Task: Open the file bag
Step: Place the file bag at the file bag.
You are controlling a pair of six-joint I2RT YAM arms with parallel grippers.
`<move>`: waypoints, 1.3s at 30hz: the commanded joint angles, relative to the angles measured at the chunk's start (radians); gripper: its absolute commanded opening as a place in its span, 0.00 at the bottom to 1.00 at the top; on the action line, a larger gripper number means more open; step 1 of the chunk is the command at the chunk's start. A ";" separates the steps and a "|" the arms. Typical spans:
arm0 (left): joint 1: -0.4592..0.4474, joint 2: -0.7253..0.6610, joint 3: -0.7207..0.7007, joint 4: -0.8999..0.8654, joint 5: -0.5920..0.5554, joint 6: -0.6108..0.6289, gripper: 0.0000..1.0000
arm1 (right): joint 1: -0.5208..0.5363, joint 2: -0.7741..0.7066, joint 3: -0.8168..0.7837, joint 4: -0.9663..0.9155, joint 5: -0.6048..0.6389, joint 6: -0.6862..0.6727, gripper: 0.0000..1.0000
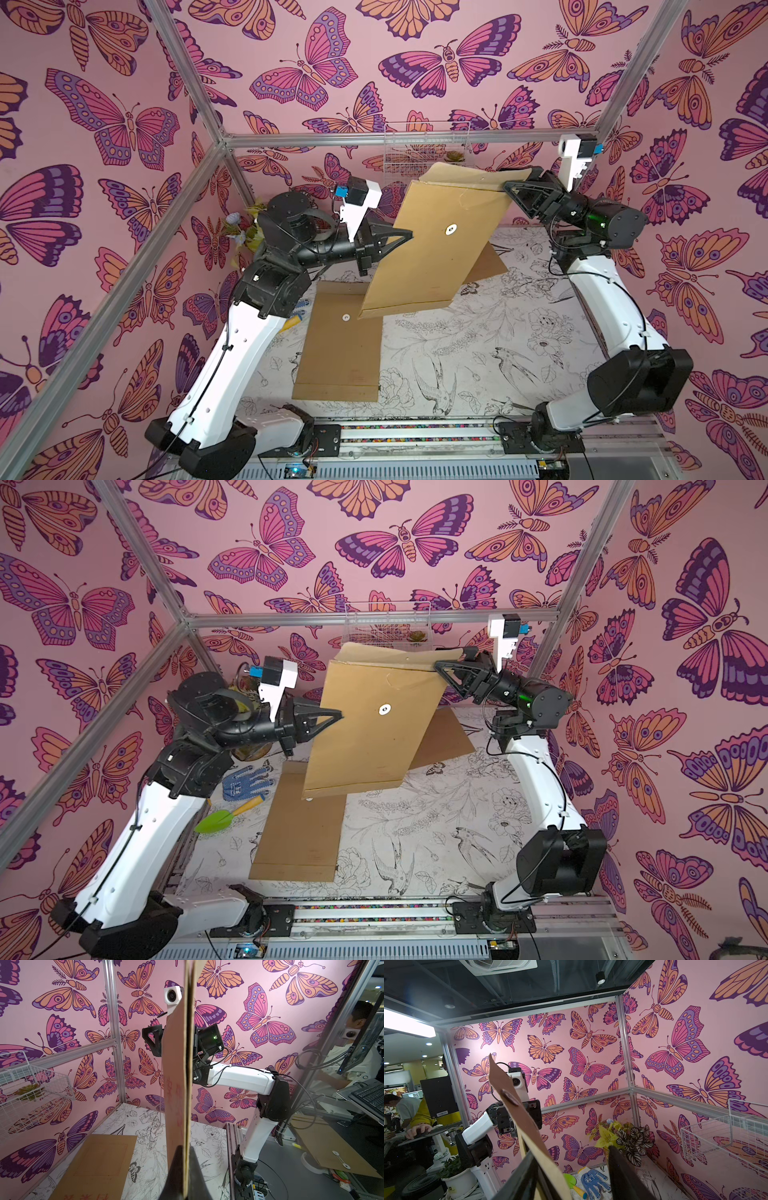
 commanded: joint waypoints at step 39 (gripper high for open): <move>-0.003 -0.067 -0.087 0.026 -0.125 0.001 0.00 | 0.094 -0.191 -0.061 -0.410 -0.081 -0.375 0.05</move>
